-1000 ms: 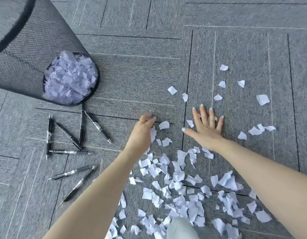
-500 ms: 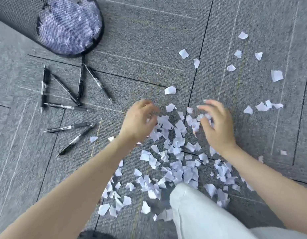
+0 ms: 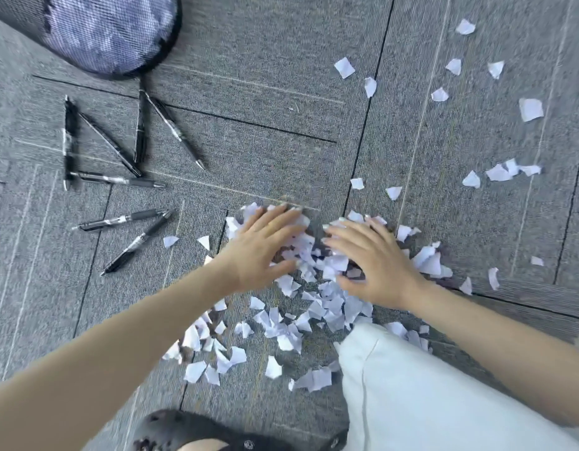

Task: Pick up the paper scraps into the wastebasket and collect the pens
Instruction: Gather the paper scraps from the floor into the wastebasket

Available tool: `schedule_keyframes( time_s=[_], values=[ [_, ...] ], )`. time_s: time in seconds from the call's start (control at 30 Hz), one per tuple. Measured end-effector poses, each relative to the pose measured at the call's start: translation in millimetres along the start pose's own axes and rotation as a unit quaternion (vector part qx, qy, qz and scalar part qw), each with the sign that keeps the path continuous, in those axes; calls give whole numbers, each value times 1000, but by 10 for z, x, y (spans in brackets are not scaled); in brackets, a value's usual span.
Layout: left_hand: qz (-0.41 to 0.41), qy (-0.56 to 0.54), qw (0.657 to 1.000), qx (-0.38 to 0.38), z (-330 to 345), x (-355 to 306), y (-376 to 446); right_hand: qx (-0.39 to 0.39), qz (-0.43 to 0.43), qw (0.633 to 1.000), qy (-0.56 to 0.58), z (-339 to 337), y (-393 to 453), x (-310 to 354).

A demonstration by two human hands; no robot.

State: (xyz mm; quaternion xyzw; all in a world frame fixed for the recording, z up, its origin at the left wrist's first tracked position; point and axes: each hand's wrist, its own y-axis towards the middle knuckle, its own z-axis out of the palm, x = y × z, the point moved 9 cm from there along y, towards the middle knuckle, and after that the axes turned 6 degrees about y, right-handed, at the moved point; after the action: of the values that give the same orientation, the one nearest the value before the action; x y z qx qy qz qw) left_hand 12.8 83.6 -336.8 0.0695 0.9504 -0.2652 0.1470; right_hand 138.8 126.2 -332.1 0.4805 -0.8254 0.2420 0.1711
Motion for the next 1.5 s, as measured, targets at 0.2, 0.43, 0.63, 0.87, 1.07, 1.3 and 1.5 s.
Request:
schedule_keyframes(
  time_s=[0.2, 0.43, 0.63, 0.87, 1.07, 1.3, 1.5],
  values=[
    [37, 83, 995, 31, 320, -142, -358, -2, -75, 994, -83, 315, -337, 247],
    [-44, 120, 991, -32, 530, -269, -329, -16, -17, 991, -131, 388, -193, 161],
    [-81, 94, 983, -135, 223, -142, -179, -27, -25, 995, -88, 177, 180, 55],
    [-1, 88, 996, -13, 135, -228, -101, -19, -112, 993, -37, 9, 295, 265],
    [-47, 22, 998, 31, -248, -20, -273, 15, -2, 994, 109, -291, 458, 200],
    [-153, -148, 964, -161, -1856, 441, -622, -152, 52, 933, 323, -1496, 975, 635],
    [-218, -220, 843, -439, -3483, 1162, -1186, -242, -22, 869, 430, -2853, 1930, 1384]
  ],
)
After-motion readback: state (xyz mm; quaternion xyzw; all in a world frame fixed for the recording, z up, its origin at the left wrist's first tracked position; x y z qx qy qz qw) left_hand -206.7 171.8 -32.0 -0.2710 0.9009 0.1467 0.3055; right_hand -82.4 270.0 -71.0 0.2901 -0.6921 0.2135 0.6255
